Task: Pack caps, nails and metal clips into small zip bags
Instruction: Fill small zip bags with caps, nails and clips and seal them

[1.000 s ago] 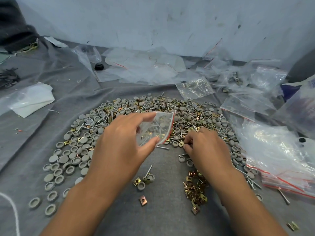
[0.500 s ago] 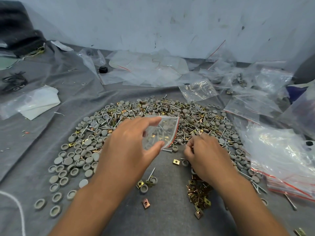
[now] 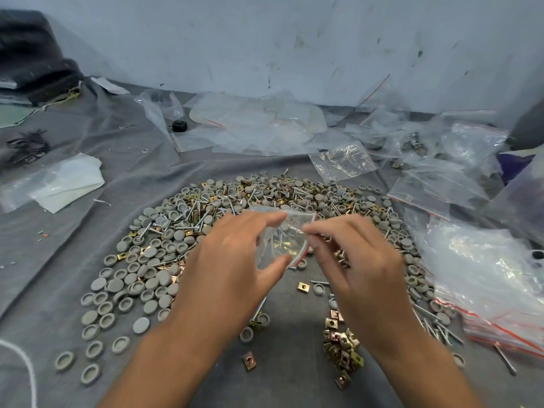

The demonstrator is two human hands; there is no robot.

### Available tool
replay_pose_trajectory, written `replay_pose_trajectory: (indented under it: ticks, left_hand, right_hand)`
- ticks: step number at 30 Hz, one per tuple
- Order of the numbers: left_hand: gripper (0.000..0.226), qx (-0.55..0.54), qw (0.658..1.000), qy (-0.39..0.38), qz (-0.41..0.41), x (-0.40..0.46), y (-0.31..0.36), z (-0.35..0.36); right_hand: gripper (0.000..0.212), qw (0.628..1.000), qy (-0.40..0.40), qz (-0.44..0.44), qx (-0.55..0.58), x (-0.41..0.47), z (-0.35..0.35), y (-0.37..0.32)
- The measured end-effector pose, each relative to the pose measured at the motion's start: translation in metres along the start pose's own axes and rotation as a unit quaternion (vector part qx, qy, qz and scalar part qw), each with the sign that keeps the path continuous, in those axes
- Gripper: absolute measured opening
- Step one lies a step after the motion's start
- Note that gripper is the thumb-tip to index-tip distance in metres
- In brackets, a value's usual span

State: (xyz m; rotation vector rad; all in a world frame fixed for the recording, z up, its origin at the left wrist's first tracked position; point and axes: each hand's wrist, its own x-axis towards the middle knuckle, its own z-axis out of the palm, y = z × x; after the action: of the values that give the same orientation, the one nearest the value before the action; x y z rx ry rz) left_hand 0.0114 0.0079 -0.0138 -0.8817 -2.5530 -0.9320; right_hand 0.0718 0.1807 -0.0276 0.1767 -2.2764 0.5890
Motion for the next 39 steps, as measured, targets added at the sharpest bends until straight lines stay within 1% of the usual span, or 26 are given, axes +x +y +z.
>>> replay_pose_trajectory:
  ticks: [2, 4, 6, 7, 8, 9, 10, 12, 13, 14, 15, 17, 21, 23, 25, 27, 28, 29, 31, 33, 35, 39]
  left_hand:
    - [0.055, -0.003, 1.000, 0.000, 0.003, 0.000, -0.001, 0.001]
    - [0.054, -0.008, 1.000, 0.000, 0.004, 0.001, -0.002, 0.001]
    - [0.055, -0.026, 1.000, 0.015, -0.002, 0.002, -0.004, -0.002]
    - [0.055, -0.047, 0.998, 0.032, -0.013, 0.002, -0.006, -0.005]
    - [0.053, -0.076, 0.995, 0.052, -0.029, 0.003, -0.010, -0.008]
    - [0.050, -0.111, 0.990, 0.072, -0.050, 0.004, -0.015, -0.012]
    - [0.047, -0.152, 0.982, 0.090, -0.070, 0.006, -0.020, -0.017]
    - [0.045, -0.209, 0.966, 0.116, -0.097, 0.010, -0.030, -0.027]
    - [0.045, -0.210, 0.965, 0.123, -0.101, 0.010, -0.032, -0.029]
    - [0.045, -0.198, 0.967, 0.124, -0.098, 0.011, -0.034, -0.031]
    - [0.044, -0.181, 0.971, 0.122, -0.093, 0.010, -0.033, -0.031]
    - [0.044, -0.143, 0.980, 0.110, -0.084, 0.008, -0.027, -0.028]
    - [0.046, -0.072, 0.994, 0.073, -0.042, 0.006, -0.014, -0.021]
    - [0.047, -0.056, 0.996, 0.063, -0.022, 0.005, -0.011, -0.020]
    - [0.048, -0.051, 0.997, 0.060, -0.011, 0.005, -0.011, -0.019]
    - [0.048, -0.053, 0.996, 0.067, -0.014, 0.005, -0.013, -0.020]
    - [0.048, -0.056, 0.996, 0.072, -0.017, 0.005, -0.014, -0.021]
    - [0.048, -0.059, 0.995, 0.075, -0.020, 0.005, -0.014, -0.021]
    - [0.048, -0.061, 0.995, 0.076, -0.018, 0.005, -0.013, -0.020]
    - [0.048, -0.059, 0.996, 0.072, -0.013, 0.005, -0.012, -0.019]
    - [0.048, -0.060, 0.996, 0.070, -0.011, 0.004, -0.012, -0.019]
    - [0.047, -0.057, 0.996, 0.074, -0.006, 0.004, -0.014, -0.019]
  right_hand:
    - [0.020, 0.999, -0.024, -0.012, -0.041, 0.002, 0.004, 0.000]
    - [0.023, 0.999, -0.031, 0.012, -0.018, 0.004, 0.006, 0.000]
    - [0.014, 0.997, 0.007, 0.064, 0.035, 0.004, 0.003, 0.005]
    - [0.010, 0.995, 0.023, 0.091, 0.044, 0.004, 0.000, 0.010]
    - [0.008, 0.992, 0.014, 0.118, 0.036, 0.003, -0.004, 0.017]
    - [0.008, 0.989, -0.026, 0.145, 0.016, 0.001, -0.007, 0.026]
    - [0.008, 0.981, -0.094, 0.170, -0.015, -0.001, -0.010, 0.034]
    - [0.014, 0.941, -0.256, 0.204, -0.081, -0.004, -0.012, 0.046]
    - [0.018, 0.918, -0.318, 0.210, -0.106, -0.004, -0.012, 0.048]
    - [0.022, 0.902, -0.357, 0.208, -0.126, -0.004, -0.011, 0.048]
    - [0.024, 0.895, -0.373, 0.200, -0.140, -0.004, -0.010, 0.047]
    - [0.022, 0.896, -0.372, 0.188, -0.153, -0.003, -0.008, 0.046]
    - [0.006, 0.893, -0.386, 0.164, -0.164, -0.006, -0.006, 0.044]
    - [0.001, 0.898, -0.380, 0.168, -0.147, -0.008, -0.005, 0.044]
    - [0.006, 0.912, -0.344, 0.203, -0.095, -0.009, -0.006, 0.044]
    - [0.008, 0.934, -0.271, 0.231, -0.040, -0.008, -0.005, 0.042]
    - [0.008, 0.944, -0.245, 0.220, -0.031, -0.007, -0.002, 0.040]
    - [0.012, 0.950, -0.238, 0.201, -0.028, -0.006, 0.002, 0.036]
    - [0.020, 0.952, -0.254, 0.168, -0.024, -0.006, 0.016, 0.030]
    - [0.019, 0.945, -0.281, 0.161, -0.045, -0.007, 0.030, 0.024]
    - [0.019, 0.939, -0.296, 0.148, -0.096, -0.009, 0.039, 0.022]
    - [0.018, 0.936, -0.273, 0.136, -0.176, -0.012, 0.044, 0.022]
